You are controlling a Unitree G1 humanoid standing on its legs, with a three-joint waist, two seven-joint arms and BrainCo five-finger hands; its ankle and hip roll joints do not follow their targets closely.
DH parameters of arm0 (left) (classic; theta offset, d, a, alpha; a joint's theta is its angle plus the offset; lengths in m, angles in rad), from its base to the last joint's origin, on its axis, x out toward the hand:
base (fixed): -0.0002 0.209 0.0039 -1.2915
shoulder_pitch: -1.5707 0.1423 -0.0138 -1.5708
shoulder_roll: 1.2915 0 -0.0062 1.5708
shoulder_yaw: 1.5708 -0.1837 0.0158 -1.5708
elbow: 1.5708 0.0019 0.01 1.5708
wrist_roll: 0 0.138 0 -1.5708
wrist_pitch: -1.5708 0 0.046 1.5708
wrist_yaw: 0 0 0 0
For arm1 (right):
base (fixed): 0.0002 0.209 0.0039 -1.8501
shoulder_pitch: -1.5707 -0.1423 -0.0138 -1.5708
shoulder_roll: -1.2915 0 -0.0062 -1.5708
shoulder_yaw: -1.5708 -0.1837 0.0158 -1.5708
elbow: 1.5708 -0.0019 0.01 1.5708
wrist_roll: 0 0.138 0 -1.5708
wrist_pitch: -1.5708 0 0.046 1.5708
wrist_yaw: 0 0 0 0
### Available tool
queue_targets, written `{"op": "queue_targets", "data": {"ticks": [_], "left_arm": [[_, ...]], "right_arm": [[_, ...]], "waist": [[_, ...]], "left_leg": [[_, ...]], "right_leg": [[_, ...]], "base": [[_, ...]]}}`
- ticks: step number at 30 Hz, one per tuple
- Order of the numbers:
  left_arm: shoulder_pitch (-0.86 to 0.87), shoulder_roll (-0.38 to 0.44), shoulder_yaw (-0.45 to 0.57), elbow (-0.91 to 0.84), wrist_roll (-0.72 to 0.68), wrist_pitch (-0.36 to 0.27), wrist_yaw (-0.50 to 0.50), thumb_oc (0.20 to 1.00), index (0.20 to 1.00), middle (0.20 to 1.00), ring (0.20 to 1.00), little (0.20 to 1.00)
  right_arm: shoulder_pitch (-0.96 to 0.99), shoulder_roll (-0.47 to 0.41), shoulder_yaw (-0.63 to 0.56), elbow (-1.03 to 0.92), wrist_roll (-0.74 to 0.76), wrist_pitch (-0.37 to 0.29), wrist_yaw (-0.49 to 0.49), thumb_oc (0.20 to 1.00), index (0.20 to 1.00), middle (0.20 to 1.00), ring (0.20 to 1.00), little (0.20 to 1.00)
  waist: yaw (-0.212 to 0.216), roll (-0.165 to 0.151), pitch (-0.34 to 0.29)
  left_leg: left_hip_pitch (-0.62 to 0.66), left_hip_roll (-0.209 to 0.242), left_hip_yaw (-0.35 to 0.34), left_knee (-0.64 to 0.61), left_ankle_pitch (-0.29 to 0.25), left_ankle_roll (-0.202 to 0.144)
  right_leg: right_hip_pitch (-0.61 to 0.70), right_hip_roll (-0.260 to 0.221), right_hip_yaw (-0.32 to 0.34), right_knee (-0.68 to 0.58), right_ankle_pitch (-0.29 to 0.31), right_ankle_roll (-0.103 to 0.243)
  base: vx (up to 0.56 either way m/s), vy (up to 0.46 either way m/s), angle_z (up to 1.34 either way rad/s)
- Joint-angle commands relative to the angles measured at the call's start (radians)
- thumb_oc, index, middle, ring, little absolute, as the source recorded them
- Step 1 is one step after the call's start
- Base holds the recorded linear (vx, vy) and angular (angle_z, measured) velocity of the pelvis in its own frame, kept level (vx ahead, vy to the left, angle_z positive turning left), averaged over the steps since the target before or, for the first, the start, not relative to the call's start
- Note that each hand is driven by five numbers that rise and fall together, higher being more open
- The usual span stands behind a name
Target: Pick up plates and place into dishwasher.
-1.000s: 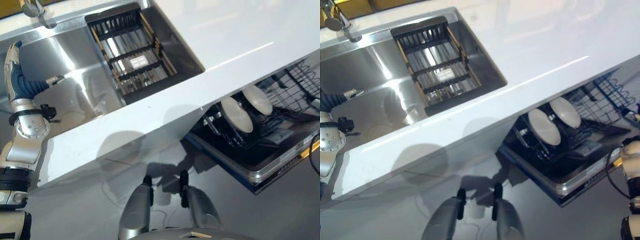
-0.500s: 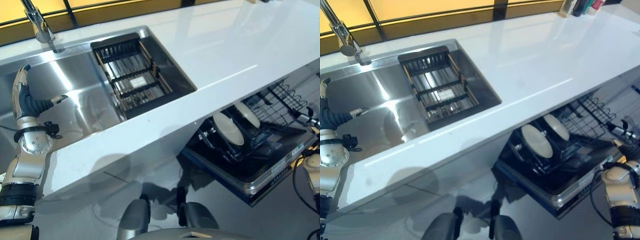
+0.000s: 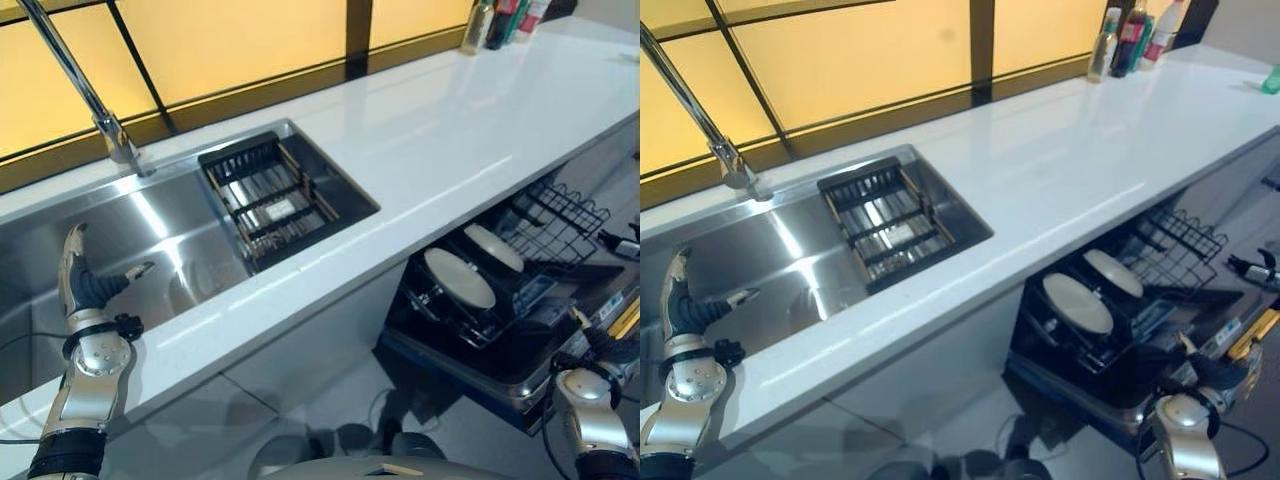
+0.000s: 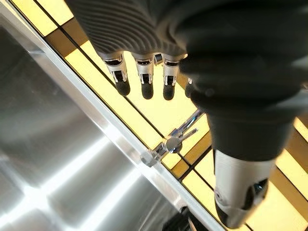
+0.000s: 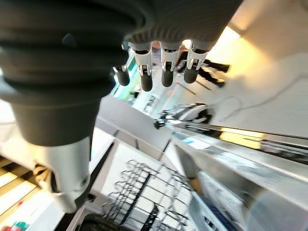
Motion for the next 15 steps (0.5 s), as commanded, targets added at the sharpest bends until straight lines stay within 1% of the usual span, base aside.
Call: {"op": "queue_targets", "data": {"ticks": [1,6,10,13,15], "left_arm": [[0.153,-0.016,-0.047,-0.030,0.085,-0.020,-0.019,1.000,1.000,1.000,1.000,1.000],[0.192,-0.003,-0.048,-0.041,0.095,-0.010,-0.041,1.000,1.000,1.000,1.000,1.000],[0.217,0.018,-0.043,-0.054,0.103,0.004,-0.081,1.000,1.000,1.000,1.000,1.000],[0.230,0.043,-0.037,-0.072,0.099,0.014,-0.104,1.000,1.000,1.000,1.000,1.000],[0.239,0.066,-0.031,-0.100,0.087,0.031,-0.110,1.000,1.000,1.000,1.000,1.000]], "right_arm": [[-0.026,-0.015,-0.001,-0.027,0.037,-0.058,-0.003,1.000,1.000,1.000,1.000,1.000],[-0.016,-0.009,-0.006,0.036,0.081,-0.063,0.008,1.000,1.000,1.000,1.000,1.000],[-0.015,-0.034,-0.027,0.088,0.072,-0.056,0.031,1.000,1.000,1.000,1.000,1.000],[-0.023,-0.064,-0.037,0.086,0.020,-0.040,0.014,1.000,1.000,1.000,1.000,1.000],[-0.032,-0.088,-0.044,0.050,-0.041,-0.022,-0.040,1.000,1.000,1.000,1.000,1.000]], "waist": [[0.016,-0.019,0.056],[0.021,-0.005,0.086],[0.031,-0.002,0.106],[0.041,-0.003,0.122],[0.050,-0.009,0.130]], "left_leg": [[-0.102,-0.011,0.005,0.042,0.060,0.019],[-0.098,-0.018,-0.003,0.086,0.062,0.022],[-0.102,-0.018,-0.009,0.121,0.070,0.018],[-0.115,-0.010,-0.015,0.142,0.076,0.016],[-0.127,-0.003,-0.017,0.152,0.078,0.015]], "right_leg": [[-0.060,-0.011,-0.017,0.061,0.015,0.003],[-0.039,-0.021,-0.011,0.092,0.022,0.008],[-0.026,-0.027,-0.010,0.115,0.034,0.016],[-0.022,-0.028,-0.010,0.120,0.050,0.026],[-0.016,-0.028,-0.014,0.109,0.060,0.034]], "base": [[0.09,0.051,-0.03],[0.10,0.015,-0.01],[0.11,-0.029,0.00],[0.02,-0.060,0.02],[-0.02,-0.084,0.04]]}}
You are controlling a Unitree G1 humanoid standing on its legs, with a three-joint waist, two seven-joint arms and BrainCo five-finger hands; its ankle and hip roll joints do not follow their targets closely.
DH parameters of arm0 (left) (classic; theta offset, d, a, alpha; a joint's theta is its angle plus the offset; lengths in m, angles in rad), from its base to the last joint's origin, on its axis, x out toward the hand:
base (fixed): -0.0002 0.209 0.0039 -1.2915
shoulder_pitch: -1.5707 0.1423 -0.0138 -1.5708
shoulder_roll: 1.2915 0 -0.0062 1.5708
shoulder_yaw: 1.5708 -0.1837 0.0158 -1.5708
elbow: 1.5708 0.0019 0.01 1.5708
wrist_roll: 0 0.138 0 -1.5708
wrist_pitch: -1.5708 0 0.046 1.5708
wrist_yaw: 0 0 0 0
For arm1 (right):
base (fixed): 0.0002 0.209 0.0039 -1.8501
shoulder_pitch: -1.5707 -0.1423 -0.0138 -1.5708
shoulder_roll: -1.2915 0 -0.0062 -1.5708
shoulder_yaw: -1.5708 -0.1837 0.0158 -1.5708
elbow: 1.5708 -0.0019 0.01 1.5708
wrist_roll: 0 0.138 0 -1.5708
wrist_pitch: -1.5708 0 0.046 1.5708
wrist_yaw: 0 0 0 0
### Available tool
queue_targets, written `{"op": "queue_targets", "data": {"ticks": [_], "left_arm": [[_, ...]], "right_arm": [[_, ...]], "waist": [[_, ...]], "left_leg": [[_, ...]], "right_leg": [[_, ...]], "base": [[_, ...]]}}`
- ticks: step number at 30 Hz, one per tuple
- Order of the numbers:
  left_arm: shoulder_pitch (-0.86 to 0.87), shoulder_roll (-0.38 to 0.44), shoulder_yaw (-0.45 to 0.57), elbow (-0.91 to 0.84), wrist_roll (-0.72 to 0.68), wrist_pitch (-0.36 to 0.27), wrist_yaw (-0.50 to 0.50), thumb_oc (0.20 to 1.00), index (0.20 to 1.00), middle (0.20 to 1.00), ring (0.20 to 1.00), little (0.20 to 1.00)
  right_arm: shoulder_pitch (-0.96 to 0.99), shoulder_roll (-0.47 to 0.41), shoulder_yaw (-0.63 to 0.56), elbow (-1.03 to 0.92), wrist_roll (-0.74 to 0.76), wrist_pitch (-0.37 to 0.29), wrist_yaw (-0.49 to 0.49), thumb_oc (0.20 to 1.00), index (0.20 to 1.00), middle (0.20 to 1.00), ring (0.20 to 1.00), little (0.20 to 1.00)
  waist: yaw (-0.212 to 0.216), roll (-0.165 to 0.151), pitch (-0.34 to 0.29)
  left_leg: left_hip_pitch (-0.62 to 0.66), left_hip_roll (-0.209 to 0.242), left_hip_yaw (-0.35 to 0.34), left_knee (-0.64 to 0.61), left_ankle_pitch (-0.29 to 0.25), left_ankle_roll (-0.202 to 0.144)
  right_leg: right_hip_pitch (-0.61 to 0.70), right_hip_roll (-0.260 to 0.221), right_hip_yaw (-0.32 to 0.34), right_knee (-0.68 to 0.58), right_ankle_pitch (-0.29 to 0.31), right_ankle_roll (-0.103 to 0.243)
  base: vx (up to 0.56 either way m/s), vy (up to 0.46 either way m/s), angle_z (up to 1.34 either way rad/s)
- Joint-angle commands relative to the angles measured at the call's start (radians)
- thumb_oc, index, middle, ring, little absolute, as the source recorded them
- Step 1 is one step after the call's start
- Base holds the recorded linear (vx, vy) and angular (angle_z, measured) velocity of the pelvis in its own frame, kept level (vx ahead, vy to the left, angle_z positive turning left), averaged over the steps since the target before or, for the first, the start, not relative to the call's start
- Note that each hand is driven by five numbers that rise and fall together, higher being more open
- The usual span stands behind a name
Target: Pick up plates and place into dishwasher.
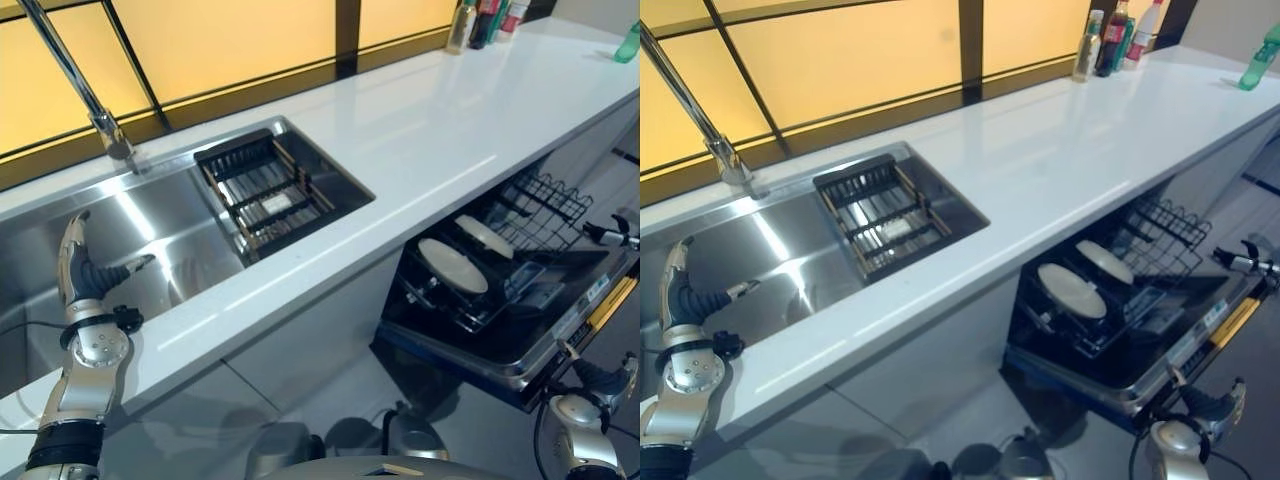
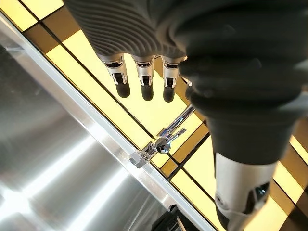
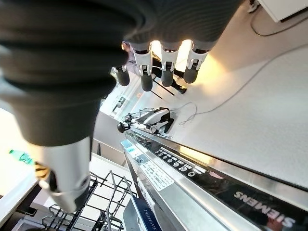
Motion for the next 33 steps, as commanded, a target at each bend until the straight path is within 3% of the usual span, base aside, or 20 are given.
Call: {"op": "queue_targets", "data": {"ticks": [1,3,6,13,24,33], "left_arm": [[0.276,0.029,-0.028,-0.090,0.046,0.027,-0.071,1.000,1.000,1.000,1.000,1.000],[0.289,0.037,-0.020,-0.104,0.045,0.030,-0.072,1.000,1.000,1.000,1.000,1.000],[0.329,0.037,0.001,-0.126,0.051,0.028,-0.088,1.000,1.000,1.000,1.000,1.000],[0.410,0.042,0.043,-0.131,0.068,0.000,-0.162,1.000,1.000,1.000,1.000,1.000],[0.446,0.008,0.009,-0.110,0.092,0.008,-0.209,1.000,1.000,1.000,1.000,1.000],[0.471,-0.026,-0.007,-0.103,0.097,-0.007,-0.202,1.000,1.000,1.000,1.000,1.000]], "right_arm": [[-0.033,-0.097,-0.047,-0.091,-0.101,-0.020,-0.089,1.000,1.000,1.000,1.000,1.000],[-0.020,-0.109,-0.059,-0.135,-0.156,-0.026,-0.142,1.000,1.000,1.000,1.000,1.000],[0.011,-0.124,-0.086,-0.207,-0.216,-0.046,-0.142,1.000,1.000,1.000,1.000,1.000],[0.046,-0.130,-0.087,-0.292,-0.219,-0.149,-0.030,1.000,1.000,1.000,1.000,1.000],[0.041,-0.041,0.033,-0.216,-0.082,-0.077,0.184,1.000,1.000,1.000,1.000,1.000],[0.097,-0.009,0.036,-0.126,0.010,-0.171,0.352,1.000,1.000,1.000,1.000,1.000]], "waist": [[0.077,-0.010,-0.015],[0.084,-0.017,-0.017],[0.094,-0.027,-0.034],[0.112,-0.039,-0.081],[0.132,0.002,-0.131],[0.125,0.024,-0.151]], "left_leg": [[-0.197,0.016,-0.016,0.031,0.131,0.004],[-0.200,0.021,-0.018,0.035,0.130,0.003],[-0.180,0.022,-0.022,0.024,0.129,0.001],[-0.100,0.020,-0.041,-0.013,0.129,-0.002],[-0.041,-0.003,-0.074,-0.053,0.167,-0.022],[-0.057,-0.006,-0.070,-0.059,0.185,-0.045]], "right_leg": [[-0.089,-0.009,-0.027,0.006,0.100,0.014],[-0.081,-0.007,-0.031,-0.005,0.105,0.020],[-0.056,-0.005,-0.039,-0.024,0.106,0.028],[0.011,-0.005,-0.047,-0.048,0.107,0.035],[0.086,-0.035,-0.081,-0.052,0.098,0.019],[0.104,-0.060,-0.120,-0.066,0.097,0.023]], "base": [[-0.03,-0.085,0.03],[0.00,-0.074,0.03],[0.08,-0.038,0.03],[0.16,0.001,0.01],[0.15,0.107,0.03],[0.05,0.074,0.07]]}}
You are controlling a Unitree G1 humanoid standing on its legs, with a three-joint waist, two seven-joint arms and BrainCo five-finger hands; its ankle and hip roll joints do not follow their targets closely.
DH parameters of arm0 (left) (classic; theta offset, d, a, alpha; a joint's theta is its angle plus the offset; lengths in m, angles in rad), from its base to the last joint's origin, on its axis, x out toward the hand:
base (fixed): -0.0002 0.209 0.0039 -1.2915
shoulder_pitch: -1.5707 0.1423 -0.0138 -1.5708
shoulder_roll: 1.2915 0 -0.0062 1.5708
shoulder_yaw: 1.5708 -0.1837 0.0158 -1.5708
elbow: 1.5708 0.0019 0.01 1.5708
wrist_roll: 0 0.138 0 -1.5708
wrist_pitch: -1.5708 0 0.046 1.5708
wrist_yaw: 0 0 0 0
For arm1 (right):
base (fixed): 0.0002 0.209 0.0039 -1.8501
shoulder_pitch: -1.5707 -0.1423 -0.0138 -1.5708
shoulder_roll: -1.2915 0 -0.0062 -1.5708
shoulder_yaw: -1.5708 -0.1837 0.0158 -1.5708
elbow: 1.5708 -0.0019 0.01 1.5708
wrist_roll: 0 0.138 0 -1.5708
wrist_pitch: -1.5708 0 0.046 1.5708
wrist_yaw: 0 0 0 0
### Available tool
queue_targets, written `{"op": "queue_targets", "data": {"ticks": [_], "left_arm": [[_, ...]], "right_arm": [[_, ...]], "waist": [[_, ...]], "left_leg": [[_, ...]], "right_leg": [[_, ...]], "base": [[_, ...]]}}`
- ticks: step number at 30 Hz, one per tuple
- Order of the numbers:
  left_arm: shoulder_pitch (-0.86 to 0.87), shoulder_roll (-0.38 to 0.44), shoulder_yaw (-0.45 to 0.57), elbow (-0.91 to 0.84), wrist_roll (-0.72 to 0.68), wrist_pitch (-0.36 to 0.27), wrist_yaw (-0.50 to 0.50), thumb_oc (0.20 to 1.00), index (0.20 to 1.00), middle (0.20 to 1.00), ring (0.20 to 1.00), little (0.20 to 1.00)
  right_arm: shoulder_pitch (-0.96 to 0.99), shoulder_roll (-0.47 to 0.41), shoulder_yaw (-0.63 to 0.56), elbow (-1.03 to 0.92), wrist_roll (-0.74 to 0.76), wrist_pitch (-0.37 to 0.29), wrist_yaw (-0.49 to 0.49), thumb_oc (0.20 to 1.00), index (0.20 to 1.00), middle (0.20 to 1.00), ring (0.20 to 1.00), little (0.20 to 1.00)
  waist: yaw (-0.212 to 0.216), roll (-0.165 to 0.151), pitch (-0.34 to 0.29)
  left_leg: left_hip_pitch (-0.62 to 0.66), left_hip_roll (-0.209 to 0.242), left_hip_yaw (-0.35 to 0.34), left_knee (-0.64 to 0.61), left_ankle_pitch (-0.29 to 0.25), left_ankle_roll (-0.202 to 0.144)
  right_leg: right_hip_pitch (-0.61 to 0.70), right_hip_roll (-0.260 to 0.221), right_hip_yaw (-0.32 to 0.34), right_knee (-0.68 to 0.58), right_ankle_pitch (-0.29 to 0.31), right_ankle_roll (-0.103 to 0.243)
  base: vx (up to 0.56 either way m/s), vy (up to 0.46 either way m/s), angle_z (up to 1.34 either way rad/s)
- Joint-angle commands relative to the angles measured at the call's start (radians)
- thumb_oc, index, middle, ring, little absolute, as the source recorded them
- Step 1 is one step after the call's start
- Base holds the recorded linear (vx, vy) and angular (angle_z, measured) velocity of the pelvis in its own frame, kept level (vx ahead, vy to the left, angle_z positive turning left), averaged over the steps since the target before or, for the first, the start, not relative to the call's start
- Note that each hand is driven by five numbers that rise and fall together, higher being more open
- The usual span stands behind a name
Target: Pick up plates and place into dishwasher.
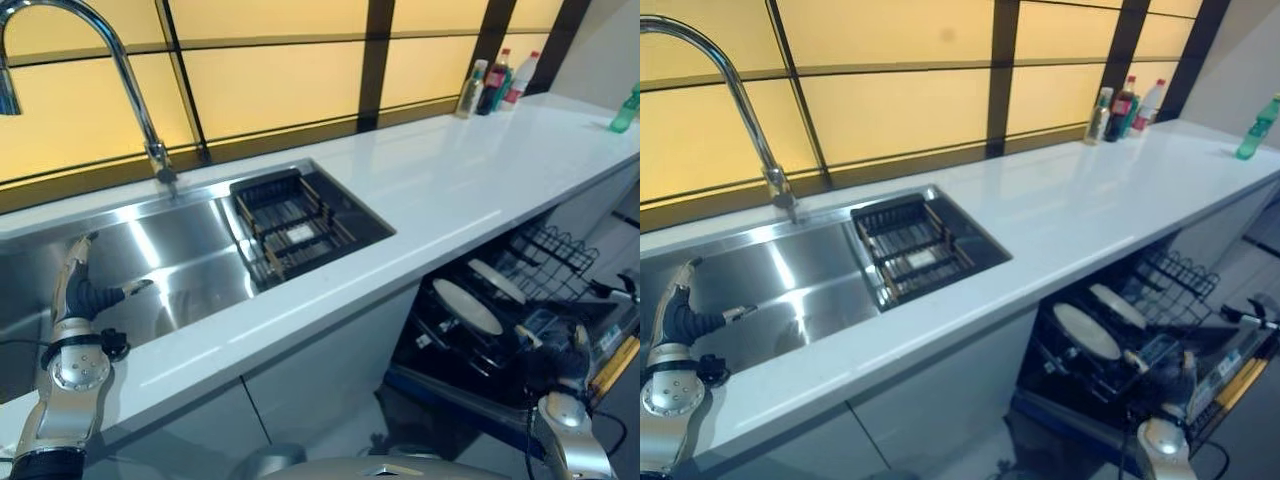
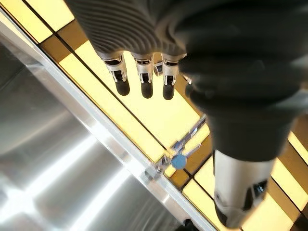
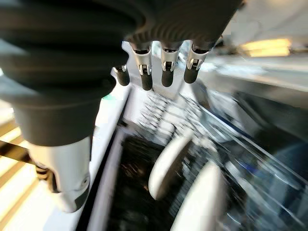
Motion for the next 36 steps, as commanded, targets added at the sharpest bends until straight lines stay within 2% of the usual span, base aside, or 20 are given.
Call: {"op": "queue_targets", "data": {"ticks": [1,9,13,24,27,30,32,36], "left_arm": [[0.261,-0.004,-0.077,-0.014,0.056,-0.008,-0.007,1.000,1.000,1.000,1.000,1.000],[0.274,-0.036,-0.133,0.003,0.056,-0.032,0.033,1.000,1.000,1.000,1.000,1.000],[0.281,-0.050,-0.167,0.005,0.047,-0.043,0.056,1.000,1.000,1.000,1.000,1.000],[0.223,-0.075,-0.259,0.003,0.037,-0.023,0.106,1.000,1.000,1.000,1.000,1.000],[0.199,-0.063,-0.285,-0.008,0.066,-0.043,0.121,1.000,1.000,1.000,1.000,1.000],[0.161,-0.052,-0.311,-0.019,0.048,-0.043,0.107,1.000,1.000,1.000,1.000,1.000],[0.138,-0.047,-0.339,-0.028,0.056,-0.043,0.123,1.000,1.000,1.000,1.000,1.000],[0.101,-0.052,-0.366,-0.020,0.061,-0.047,0.176,1.000,1.000,1.000,1.000,1.000]], "right_arm": [[-0.028,-0.043,-0.042,0.044,0.044,-0.110,0.072,1.000,1.000,1.000,1.000,1.000],[0.001,-0.061,-0.075,0.065,0.097,-0.137,0.096,1.000,1.000,1.000,1.000,1.000],[0.002,-0.074,-0.107,0.088,0.136,-0.132,0.090,1.000,1.000,1.000,1.000,1.000],[-0.081,-0.088,-0.121,0.142,0.201,-0.093,-0.007,1.000,1.000,1.000,1.000,1.000],[-0.118,-0.075,-0.102,0.173,0.242,-0.108,0.003,1.000,1.000,1.000,1.000,1.000],[-0.161,-0.036,-0.066,0.200,0.300,-0.158,-0.012,1.000,1.000,1.000,1.000,1.000],[-0.172,0.006,-0.024,0.197,0.310,-0.202,-0.009,1.000,1.000,1.000,1.000,1.000],[-0.175,0.033,0.025,0.207,0.302,-0.251,-0.003,1.000,1.000,1.000,1.000,1.000]], "waist": [[0.094,0.008,-0.068],[0.072,0.034,-0.049],[0.063,0.068,-0.017],[0.064,0.113,0.038],[0.072,0.109,0.053],[0.086,0.089,0.067],[0.095,0.059,0.074],[0.105,0.016,0.076]], "left_leg": [[-0.257,0.039,-0.028,-0.003,0.213,-0.069],[-0.301,0.026,-0.012,0.016,0.216,-0.083],[-0.345,0.015,-0.006,0.042,0.225,-0.091],[-0.447,0.011,0.013,0.073,0.246,-0.103],[-0.468,0.022,0.010,0.065,0.249,-0.102],[-0.484,0.041,0.006,0.051,0.247,-0.099],[-0.479,0.055,0.001,0.033,0.242,-0.097],[-0.445,0.063,0.007,0.002,0.237,-0.089]], "right_leg": [[-0.133,-0.010,-0.036,0.021,0.117,-0.017],[-0.168,-0.028,-0.028,0.049,0.106,-0.008],[-0.199,-0.040,-0.014,0.077,0.105,-0.006],[-0.260,-0.039,0.010,0.068,0.117,-0.019],[-0.276,-0.034,0.006,0.044,0.122,-0.026],[-0.297,-0.027,-0.010,0.019,0.125,-0.032],[-0.304,-0.022,-0.029,-0.006,0.133,-0.033],[-0.297,-0.024,-0.058,-0.036,0.152,-0.028]], "base": [[0.03,0.061,0.23],[0.00,0.057,0.19],[-0.02,0.065,0.05],[-0.04,0.020,-0.04],[-0.13,-0.040,-0.02],[-0.21,-0.103,0.02],[-0.23,-0.134,0.30],[-0.10,-0.049,-0.07]]}}
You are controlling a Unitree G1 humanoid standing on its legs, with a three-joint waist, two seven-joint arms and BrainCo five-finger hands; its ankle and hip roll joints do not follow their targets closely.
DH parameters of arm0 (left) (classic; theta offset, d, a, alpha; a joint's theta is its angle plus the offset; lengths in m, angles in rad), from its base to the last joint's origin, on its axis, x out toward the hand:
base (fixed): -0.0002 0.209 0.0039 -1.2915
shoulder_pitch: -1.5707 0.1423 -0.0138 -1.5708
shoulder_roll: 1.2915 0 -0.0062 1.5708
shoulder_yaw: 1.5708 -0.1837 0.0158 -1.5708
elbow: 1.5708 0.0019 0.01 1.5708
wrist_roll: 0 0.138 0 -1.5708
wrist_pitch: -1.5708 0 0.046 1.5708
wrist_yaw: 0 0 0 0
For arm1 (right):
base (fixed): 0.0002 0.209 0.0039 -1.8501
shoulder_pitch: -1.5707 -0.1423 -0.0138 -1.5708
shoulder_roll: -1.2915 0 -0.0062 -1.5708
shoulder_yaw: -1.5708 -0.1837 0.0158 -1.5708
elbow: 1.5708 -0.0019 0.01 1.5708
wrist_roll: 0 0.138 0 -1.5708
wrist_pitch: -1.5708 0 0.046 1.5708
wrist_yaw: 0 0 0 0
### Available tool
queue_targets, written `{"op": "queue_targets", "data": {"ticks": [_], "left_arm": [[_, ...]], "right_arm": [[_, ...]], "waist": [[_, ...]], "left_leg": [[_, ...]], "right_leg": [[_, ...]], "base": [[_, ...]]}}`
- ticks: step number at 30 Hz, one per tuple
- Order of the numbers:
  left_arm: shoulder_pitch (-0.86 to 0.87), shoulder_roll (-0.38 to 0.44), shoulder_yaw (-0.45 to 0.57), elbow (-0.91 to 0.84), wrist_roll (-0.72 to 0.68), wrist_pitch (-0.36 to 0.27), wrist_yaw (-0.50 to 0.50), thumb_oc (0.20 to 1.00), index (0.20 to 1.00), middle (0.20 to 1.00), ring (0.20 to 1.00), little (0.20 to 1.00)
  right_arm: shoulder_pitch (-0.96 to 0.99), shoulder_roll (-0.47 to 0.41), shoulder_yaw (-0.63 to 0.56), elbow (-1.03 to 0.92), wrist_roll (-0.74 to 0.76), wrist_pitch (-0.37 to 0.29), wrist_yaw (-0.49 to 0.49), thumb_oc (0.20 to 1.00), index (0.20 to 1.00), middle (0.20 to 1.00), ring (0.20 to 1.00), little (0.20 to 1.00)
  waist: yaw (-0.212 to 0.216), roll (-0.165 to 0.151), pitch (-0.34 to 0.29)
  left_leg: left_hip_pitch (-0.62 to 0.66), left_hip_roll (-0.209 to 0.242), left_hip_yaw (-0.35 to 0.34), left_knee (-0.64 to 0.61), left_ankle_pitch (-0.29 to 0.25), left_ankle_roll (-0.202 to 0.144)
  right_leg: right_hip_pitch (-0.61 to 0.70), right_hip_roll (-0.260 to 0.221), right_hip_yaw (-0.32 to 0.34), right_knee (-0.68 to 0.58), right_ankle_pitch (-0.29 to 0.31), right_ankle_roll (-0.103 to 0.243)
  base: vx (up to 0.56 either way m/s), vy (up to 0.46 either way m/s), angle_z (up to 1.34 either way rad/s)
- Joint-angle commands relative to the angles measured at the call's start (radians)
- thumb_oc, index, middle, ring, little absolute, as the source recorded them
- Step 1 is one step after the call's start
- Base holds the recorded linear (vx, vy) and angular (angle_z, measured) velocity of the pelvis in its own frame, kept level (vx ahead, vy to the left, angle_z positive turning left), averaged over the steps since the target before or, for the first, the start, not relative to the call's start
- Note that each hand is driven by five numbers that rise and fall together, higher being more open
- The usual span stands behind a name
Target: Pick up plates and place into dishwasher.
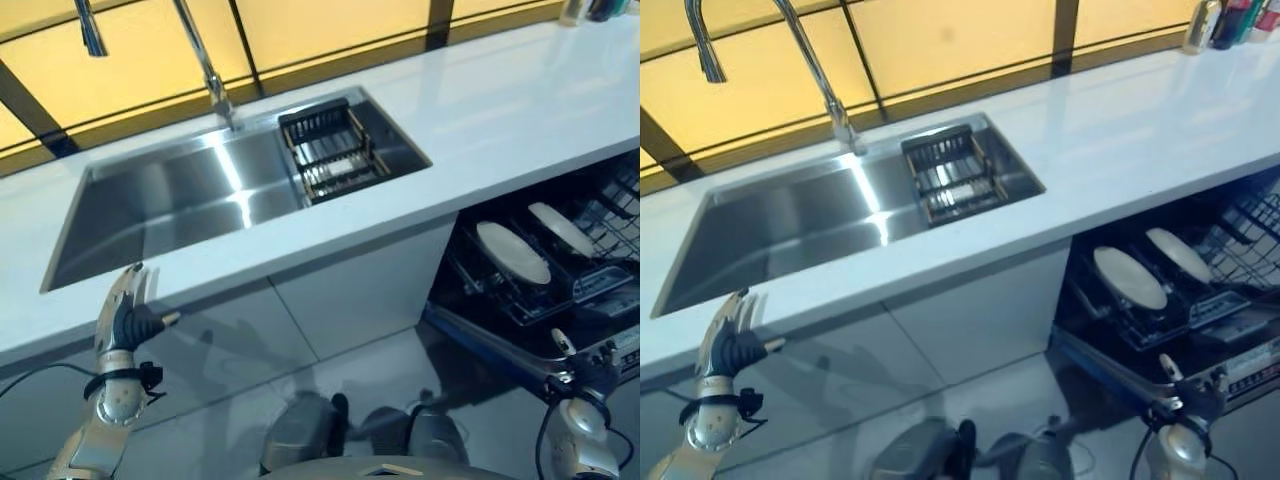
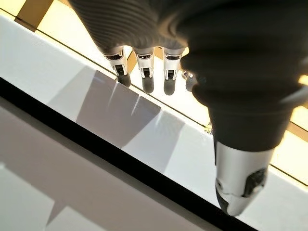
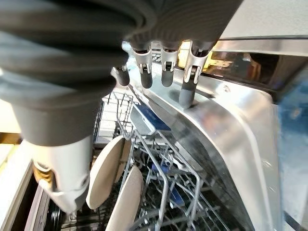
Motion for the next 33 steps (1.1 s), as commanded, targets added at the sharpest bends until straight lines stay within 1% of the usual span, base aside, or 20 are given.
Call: {"op": "queue_targets", "data": {"ticks": [1,4,6,9,10,13,17,21,24,26,28,30,32,33], "left_arm": [[0.056,-0.037,-0.164,-0.004,0.013,-0.024,-0.033,1.000,1.000,1.000,1.000,1.000],[0.010,-0.025,-0.173,-0.003,0.003,0.001,-0.046,1.000,1.000,1.000,1.000,1.000],[-0.009,-0.027,-0.181,-0.004,-0.007,0.007,-0.061,1.000,1.000,1.000,1.000,1.000],[-0.024,-0.039,-0.188,-0.001,-0.027,0.019,-0.052,1.000,1.000,1.000,1.000,1.000],[-0.030,-0.046,-0.186,0.004,-0.026,0.027,-0.047,1.000,1.000,1.000,1.000,1.000],[-0.043,-0.052,-0.169,0.000,-0.028,0.056,-0.054,1.000,1.000,1.000,1.000,1.000],[-0.040,-0.038,-0.127,-0.022,-0.044,0.098,-0.082,1.000,1.000,1.000,1.000,1.000],[-0.014,-0.020,-0.061,-0.024,-0.059,0.122,-0.098,1.000,1.000,1.000,1.000,1.000],[0.009,-0.022,-0.024,-0.010,-0.076,0.129,-0.093,1.000,1.000,1.000,1.000,1.000],[0.017,-0.033,-0.010,-0.008,-0.082,0.121,-0.092,1.000,1.000,1.000,1.000,1.000],[0.020,-0.041,-0.009,0.000,-0.091,0.110,-0.082,1.000,1.000,1.000,1.000,1.000],[0.007,-0.059,-0.026,0.021,-0.101,0.093,-0.056,1.000,1.000,1.000,1.000,1.000],[-0.022,-0.071,-0.042,0.031,-0.118,0.094,-0.032,1.000,1.000,1.000,1.000,1.000],[-0.037,-0.073,-0.050,0.038,-0.125,0.091,-0.023,1.000,1.000,1.000,1.000,1.000]], "right_arm": [[-0.076,0.008,0.063,0.016,0.041,-0.065,0.017,1.000,1.000,1.000,1.000,1.000],[-0.100,0.010,0.086,0.053,0.078,-0.084,0.006,1.000,1.000,1.000,1.000,1.000],[-0.109,0.014,0.103,0.063,0.080,-0.083,0.000,1.000,1.000,1.000,1.000,1.000],[-0.110,0.030,0.118,0.057,0.065,-0.074,0.002,1.000,1.000,1.000,1.000,1.000],[-0.111,0.036,0.129,0.050,0.061,-0.063,-0.005,1.000,1.000,1.000,1.000,1.000],[-0.108,0.038,0.132,0.020,0.060,-0.031,-0.024,1.000,1.000,1.000,1.000,1.000],[-0.077,0.035,0.113,-0.026,0.067,0.013,-0.022,1.000,1.000,1.000,1.000,1.000],[-0.050,0.049,0.095,-0.046,0.075,0.065,-0.014,1.000,1.000,1.000,1.000,1.000],[-0.041,0.066,0.100,-0.053,0.102,0.098,-0.032,1.000,1.000,1.000,1.000,1.000],[-0.040,0.079,0.109,-0.062,0.114,0.103,-0.057,1.000,1.000,1.000,1.000,1.000],[-0.044,0.084,0.115,-0.060,0.110,0.100,-0.060,1.000,1.000,1.000,1.000,1.000],[-0.068,0.081,0.131,-0.066,0.106,0.107,-0.080,1.000,1.000,1.000,1.000,1.000],[-0.091,0.069,0.139,-0.063,0.100,0.103,-0.098,1.000,1.000,1.000,1.000,1.000],[-0.098,0.064,0.141,-0.059,0.097,0.099,-0.106,1.000,1.000,1.000,1.000,1.000]], "waist": [[0.012,-0.071,0.008],[0.013,-0.098,0.004],[0.015,-0.113,-0.007],[0.017,-0.136,-0.030],[0.016,-0.149,-0.047],[0.012,-0.172,-0.080],[0.005,-0.181,-0.106],[0.008,-0.184,-0.105],[0.017,-0.192,-0.100],[0.028,-0.203,-0.101],[0.034,-0.209,-0.103],[0.037,-0.216,-0.105],[0.036,-0.225,-0.104],[0.033,-0.226,-0.105]], "left_leg": [[-0.127,0.008,0.004,0.045,0.085,-0.030],[-0.082,0.019,0.014,0.025,0.076,-0.022],[-0.054,0.020,0.017,0.008,0.067,-0.014],[-0.017,0.017,0.020,-0.018,0.060,-0.009],[0.004,0.013,0.022,-0.029,0.054,-0.005],[0.037,0.009,0.022,-0.045,0.042,0.002],[0.086,0.013,0.008,-0.095,0.034,0.016],[0.133,0.034,-0.002,-0.110,0.028,0.019],[0.142,0.040,-0.010,-0.082,0.007,0.023],[0.128,0.033,-0.015,-0.039,-0.014,0.027],[0.112,0.028,-0.016,-0.005,-0.029,0.031],[0.075,0.011,-0.007,0.055,-0.049,0.030],[0.005,-0.013,0.019,0.163,-0.078,0.034],[-0.028,-0.019,0.035,0.212,-0.078,0.034]], "right_leg": [[0.104,-0.047,-0.029,-0.201,0.176,0.053],[0.124,-0.039,-0.036,-0.204,0.175,0.048],[0.135,-0.037,-0.042,-0.205,0.170,0.046],[0.153,-0.032,-0.049,-0.208,0.165,0.045],[0.167,-0.024,-0.047,-0.213,0.160,0.041],[0.193,-0.006,-0.039,-0.219,0.143,0.031],[0.216,0.014,-0.021,-0.213,0.115,0.022],[0.235,0.020,-0.040,-0.159,0.070,0.016],[0.252,0.038,-0.045,-0.143,0.041,-0.002],[0.263,0.049,-0.048,-0.152,0.032,-0.018],[0.266,0.054,-0.054,-0.159,0.030,-0.027],[0.258,0.058,-0.063,-0.151,0.028,-0.036],[0.246,0.057,-0.066,-0.136,0.024,-0.043],[0.241,0.060,-0.065,-0.131,0.021,-0.046]], "base": [[-0.04,-0.023,0.05],[-0.05,0.005,0.13],[-0.08,0.049,0.06],[-0.07,0.048,0.14],[-0.04,0.049,0.25],[0.01,0.020,-0.08],[0.06,-0.027,0.11],[0.09,-0.089,-0.01],[0.03,-0.123,-0.01],[-0.07,-0.123,0.01],[-0.10,-0.093,-0.02],[-0.13,-0.062,-0.02],[-0.13,-0.033,0.00],[-0.11,-0.003,0.03]]}}
